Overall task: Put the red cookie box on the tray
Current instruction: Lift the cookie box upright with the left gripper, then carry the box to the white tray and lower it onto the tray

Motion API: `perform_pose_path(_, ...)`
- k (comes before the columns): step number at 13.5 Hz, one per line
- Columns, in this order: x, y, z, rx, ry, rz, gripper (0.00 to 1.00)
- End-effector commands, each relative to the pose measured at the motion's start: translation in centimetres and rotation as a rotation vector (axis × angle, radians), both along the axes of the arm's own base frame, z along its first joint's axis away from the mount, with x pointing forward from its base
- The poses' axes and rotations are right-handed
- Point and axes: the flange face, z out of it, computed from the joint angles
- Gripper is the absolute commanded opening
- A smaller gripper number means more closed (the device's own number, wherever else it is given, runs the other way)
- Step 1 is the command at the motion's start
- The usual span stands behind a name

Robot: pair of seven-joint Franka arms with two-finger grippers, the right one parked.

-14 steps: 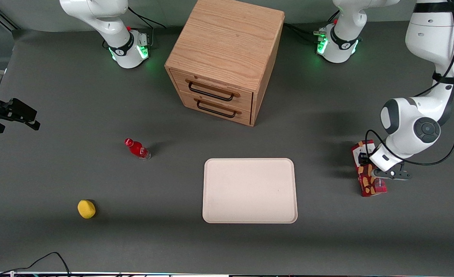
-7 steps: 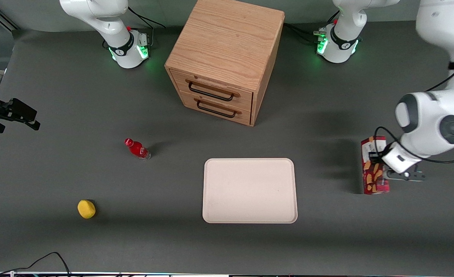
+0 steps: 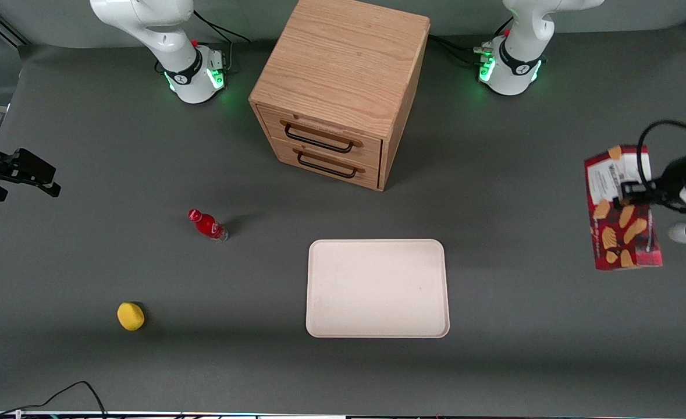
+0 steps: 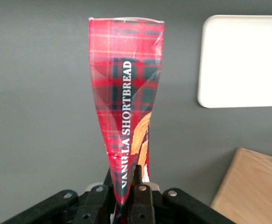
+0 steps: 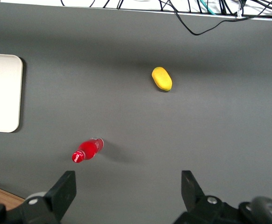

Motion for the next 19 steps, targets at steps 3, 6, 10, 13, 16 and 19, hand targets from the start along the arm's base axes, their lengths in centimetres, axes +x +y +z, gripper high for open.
perform_pose_path(3, 1.4, -13.7, -3.5, -0.038, -0.002, 0.061, 0.0)
perform_pose_path(6, 3.2, -19.4, -14.0, -0.057, -0.075, 0.036, 0.0)
perform_pose_path(10, 4.0, -22.5, -28.4, -0.079, -0.261, 0.056, 0.0)
perform_pose_path(13, 3.4, -23.1, -34.4, -0.031, -0.32, 0.041, 0.0)
perform_pose_path(16, 3.3, -22.6, -34.6, -0.026, -0.312, 0.06, 1.0)
perform_pose_path(19, 3.4, -21.7, -31.2, 0.015, -0.311, 0.046, 1.0)
